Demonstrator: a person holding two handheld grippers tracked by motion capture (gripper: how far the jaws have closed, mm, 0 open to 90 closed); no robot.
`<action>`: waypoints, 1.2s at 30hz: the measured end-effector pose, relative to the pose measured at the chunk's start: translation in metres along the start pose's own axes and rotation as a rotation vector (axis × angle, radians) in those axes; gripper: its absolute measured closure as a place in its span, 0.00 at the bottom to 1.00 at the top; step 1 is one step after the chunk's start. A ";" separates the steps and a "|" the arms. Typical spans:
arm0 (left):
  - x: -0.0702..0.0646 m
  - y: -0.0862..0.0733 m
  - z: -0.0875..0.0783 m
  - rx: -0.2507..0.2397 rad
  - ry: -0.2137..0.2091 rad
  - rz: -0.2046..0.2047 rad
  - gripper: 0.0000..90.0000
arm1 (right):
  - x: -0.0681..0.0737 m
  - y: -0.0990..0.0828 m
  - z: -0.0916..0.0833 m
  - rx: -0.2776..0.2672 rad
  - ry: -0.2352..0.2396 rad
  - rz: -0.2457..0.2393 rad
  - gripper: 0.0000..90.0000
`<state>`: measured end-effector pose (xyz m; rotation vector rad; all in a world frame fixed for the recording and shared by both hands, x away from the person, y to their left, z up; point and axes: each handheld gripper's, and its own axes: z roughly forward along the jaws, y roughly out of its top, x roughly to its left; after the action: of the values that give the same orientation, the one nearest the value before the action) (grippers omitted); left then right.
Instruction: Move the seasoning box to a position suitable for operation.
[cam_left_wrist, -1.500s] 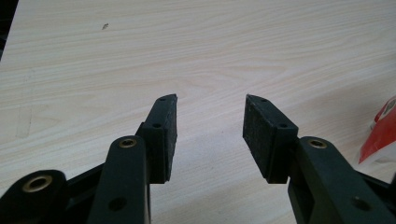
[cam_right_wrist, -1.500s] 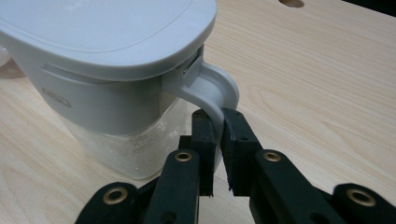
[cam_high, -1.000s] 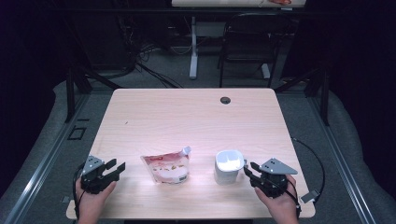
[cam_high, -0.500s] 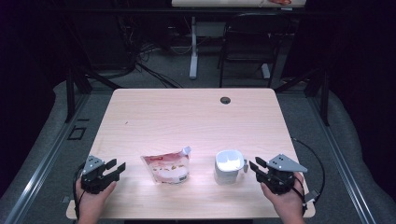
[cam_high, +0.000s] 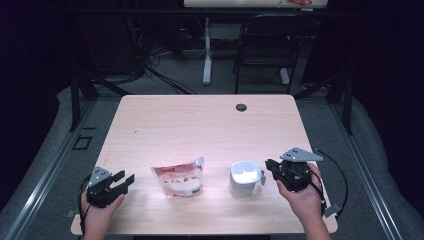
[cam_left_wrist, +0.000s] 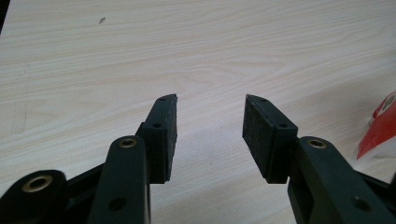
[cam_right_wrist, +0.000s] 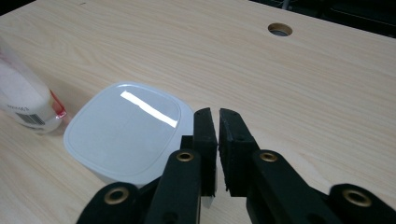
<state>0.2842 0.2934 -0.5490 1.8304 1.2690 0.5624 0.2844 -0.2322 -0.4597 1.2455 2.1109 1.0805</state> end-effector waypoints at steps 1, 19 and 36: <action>0.000 0.000 0.000 0.000 0.000 0.002 0.62 | 0.001 0.002 0.000 0.001 0.001 0.005 0.97; 0.000 0.000 0.000 0.006 -0.006 0.005 0.62 | 0.017 0.001 0.015 0.049 0.037 -0.033 1.00; 0.001 0.000 0.000 0.007 -0.007 0.006 0.62 | 0.014 -0.003 0.020 0.058 0.042 -0.016 1.00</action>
<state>0.2843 0.2939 -0.5495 1.8412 1.2624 0.5547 0.2905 -0.2127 -0.4735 1.2399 2.1941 1.0541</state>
